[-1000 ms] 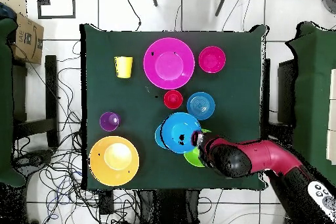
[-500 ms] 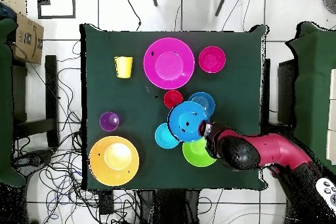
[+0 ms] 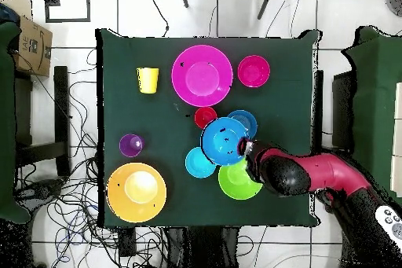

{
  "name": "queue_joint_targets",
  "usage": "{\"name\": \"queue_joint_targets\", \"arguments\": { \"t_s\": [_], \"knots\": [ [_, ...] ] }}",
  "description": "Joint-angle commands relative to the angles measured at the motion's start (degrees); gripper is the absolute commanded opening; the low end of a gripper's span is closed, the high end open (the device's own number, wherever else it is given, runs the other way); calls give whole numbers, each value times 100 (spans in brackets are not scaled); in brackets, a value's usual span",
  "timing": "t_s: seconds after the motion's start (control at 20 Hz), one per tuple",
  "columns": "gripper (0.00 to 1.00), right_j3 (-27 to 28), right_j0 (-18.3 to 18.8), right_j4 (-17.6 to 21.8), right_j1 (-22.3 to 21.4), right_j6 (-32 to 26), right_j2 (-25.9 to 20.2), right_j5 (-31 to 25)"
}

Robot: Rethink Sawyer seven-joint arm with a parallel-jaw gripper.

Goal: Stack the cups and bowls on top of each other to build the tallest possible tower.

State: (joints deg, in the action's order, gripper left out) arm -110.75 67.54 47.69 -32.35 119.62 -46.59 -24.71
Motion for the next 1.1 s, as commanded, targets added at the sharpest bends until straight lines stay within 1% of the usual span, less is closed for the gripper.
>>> {"name": "queue_joint_targets", "arguments": {
  "t_s": [0.05,0.25,0.65,1.1],
  "knots": [
    [0,555,-144,582,270,-1385,-10,-111],
    [0,707,-88,640,382,-1595,-51,-258],
    [0,953,-54,715,607,-1803,-66,-387],
    [0,998,-248,781,724,-1661,-19,-333]
  ]
}}
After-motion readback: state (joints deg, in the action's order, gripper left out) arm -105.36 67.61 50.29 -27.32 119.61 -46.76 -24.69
